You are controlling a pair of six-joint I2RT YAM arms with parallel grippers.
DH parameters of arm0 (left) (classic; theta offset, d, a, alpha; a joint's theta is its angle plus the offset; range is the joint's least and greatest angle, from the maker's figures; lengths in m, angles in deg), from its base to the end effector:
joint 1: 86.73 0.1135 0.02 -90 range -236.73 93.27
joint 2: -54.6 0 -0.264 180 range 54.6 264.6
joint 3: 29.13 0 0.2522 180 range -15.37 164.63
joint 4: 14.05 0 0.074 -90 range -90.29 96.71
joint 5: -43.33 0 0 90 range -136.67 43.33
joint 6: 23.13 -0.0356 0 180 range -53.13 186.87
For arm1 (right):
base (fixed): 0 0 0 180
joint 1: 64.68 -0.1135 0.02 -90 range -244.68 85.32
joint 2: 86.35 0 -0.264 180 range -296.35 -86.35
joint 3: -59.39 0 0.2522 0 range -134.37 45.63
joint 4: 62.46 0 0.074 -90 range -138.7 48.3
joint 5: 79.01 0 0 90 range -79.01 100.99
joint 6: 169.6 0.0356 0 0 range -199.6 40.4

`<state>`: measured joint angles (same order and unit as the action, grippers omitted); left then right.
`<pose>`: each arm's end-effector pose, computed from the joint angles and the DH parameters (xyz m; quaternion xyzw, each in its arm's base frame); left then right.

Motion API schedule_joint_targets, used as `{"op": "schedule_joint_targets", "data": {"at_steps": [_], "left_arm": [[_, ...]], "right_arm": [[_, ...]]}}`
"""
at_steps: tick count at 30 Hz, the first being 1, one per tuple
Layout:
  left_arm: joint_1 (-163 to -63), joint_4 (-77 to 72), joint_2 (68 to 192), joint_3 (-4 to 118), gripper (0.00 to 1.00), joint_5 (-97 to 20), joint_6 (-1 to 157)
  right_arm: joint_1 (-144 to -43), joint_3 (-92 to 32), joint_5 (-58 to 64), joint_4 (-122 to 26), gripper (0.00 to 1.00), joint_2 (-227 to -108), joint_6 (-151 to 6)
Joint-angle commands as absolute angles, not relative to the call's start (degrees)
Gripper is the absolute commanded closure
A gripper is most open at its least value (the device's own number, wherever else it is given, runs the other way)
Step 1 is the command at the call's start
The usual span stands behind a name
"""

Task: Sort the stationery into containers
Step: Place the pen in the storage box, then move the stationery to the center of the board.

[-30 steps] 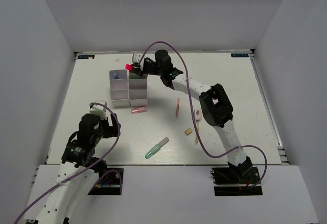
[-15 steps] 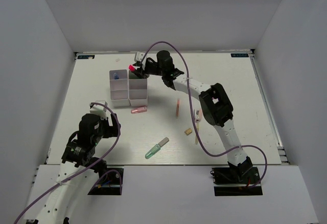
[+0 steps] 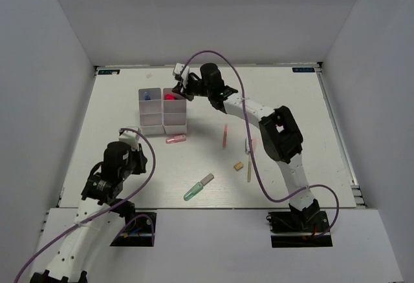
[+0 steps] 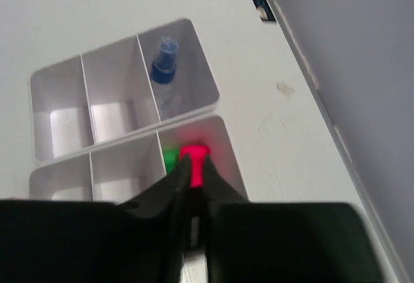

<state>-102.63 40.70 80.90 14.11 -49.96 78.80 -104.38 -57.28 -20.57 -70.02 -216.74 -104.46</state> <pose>0.1074 -0.0285 0.2368 0.0185 0.8976 -0.0807 0.4330 0.4034 0.3591 0.2436 -0.5360 0.5083 0.2837 0.6114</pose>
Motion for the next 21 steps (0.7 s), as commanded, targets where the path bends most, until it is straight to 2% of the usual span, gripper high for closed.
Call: {"op": "schedule_joint_targets", "data": {"at_steps": [1,2,3,4,5,6,7,8,9,10,12,13,14,15,16,17,18,21], "left_arm": [[-102.46,38.47,86.04,13.81,0.77,-43.86,77.68],[-102.37,38.12,87.19,14.16,0.84,-42.03,77.94],[-102.46,37.77,88.33,14.51,0.89,-40.7,78.03],[-102.37,37.59,91.65,14.95,0.89,-38.43,78.3],[-102.37,37.42,92.99,15.65,0.86,-36.23,78.65],[-102.37,37.59,94.14,16.27,0.67,-35.42,78.91],[-102.54,38.11,98.06,18.36,0.54,-33.85,79.09],[-102.81,38.73,99.23,19.34,0.45,-33.4,79.09],[-103.16,39.08,101.51,20.04,0.35,-33.57,79.7],[-104.55,39.43,102.75,22.4,0.24,-34.79,80.31],[-105.62,39.18,106.27,23.83,0.2,-37.69,83.12],[-106.93,38.82,106.97,24.18,0.2,-40.75,86.53],[-107.29,36.21,107.85,23.83,0.24,-44.61,91.08],[-108.08,34.88,108.12,22.35,0.31,-48.21,95.74],[-108.43,33.04,107.95,21.12,0.61,-49.64,99.27],[-109.39,31.37,108.21,17.45,0.81,-54.09,102.7],[-110.18,25.35,108.56,16.28,0.98,-55.53,105.08],[-111.95,19.76,113.02,15.56,1.0,-58.86,105.37]], "right_arm": [[-104.4,-62.37,-13.04,-53.89,0.93,-205.28,-100.17],[-104.49,-63.6,-11.44,-49.62,1.0,-203.35,-100.78],[-104.49,-65.27,-8.12,-44.79,1.0,-202.38,-100.78],[-104.14,-65.81,-7.74,-34.13,1.0,-200.36,-100.26],[-103.97,-64.94,-7.65,-30.89,1.0,-197.47,-100.52],[-103.88,-64.15,-7.3,-25.11,1.0,-196.05,-100.87],[-103.62,-60.49,-7.3,-22.18,0.92,-193.17,-101.22],[-103.61,-58.71,-7.3,-17.19,0.77,-189.83,-103.22],[-103.35,-56.78,-9.99,-12.71,0.42,-187.97,-104.29],[-102.65,-49.36,-10.28,-11.18,0.33,-184.65,-104.56],[-102.03,-42.73,-10.9,-10.64,0.23,-178.04,-103.95],[-101.16,-31.47,-9.94,-12.03,0.22,-173.23,-103.34],[-100.98,-27.45,-9.76,-18.75,0.28,-167.79,-101.77],[-100.28,-20.79,-9.41,-20.81,0.41,-163.04,-100.18],[-99.93,-18.38,-7.66,-22.14,0.94,-161.08,-99.21],[-99.57,-14.61,-7.39,-24.33,1.0,-158.1,-98.07],[-98.96,-11.79,-7.3,-25.66,1.0,-155.72,-95.8],[-98.16,-7.2,-7.47,-28.38,1.0,-150.17,-92.98]]}}
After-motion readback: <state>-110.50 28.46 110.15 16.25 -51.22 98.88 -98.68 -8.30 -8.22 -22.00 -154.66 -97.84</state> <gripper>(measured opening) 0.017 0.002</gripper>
